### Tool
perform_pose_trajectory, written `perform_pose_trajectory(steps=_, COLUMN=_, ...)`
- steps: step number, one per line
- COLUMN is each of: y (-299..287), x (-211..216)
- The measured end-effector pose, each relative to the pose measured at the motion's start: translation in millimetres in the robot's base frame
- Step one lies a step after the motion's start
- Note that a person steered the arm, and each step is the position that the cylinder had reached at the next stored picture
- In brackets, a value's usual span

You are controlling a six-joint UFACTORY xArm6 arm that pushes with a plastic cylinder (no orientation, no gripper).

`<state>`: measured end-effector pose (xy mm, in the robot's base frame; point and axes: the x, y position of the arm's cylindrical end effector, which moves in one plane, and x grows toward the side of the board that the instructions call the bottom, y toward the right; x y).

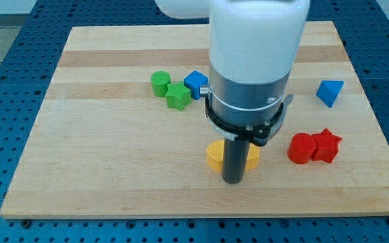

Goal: Slide the yellow heart to the bottom left side

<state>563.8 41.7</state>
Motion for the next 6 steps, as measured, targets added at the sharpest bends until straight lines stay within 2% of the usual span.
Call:
perform_pose_trajectory(steps=1, y=-12, x=-32)
perform_pose_trajectory(steps=2, y=-48, x=-63)
perform_pose_trajectory(steps=3, y=-69, x=-66)
perform_pose_trajectory(steps=5, y=-122, x=11)
perform_pose_trajectory(steps=6, y=-99, x=41)
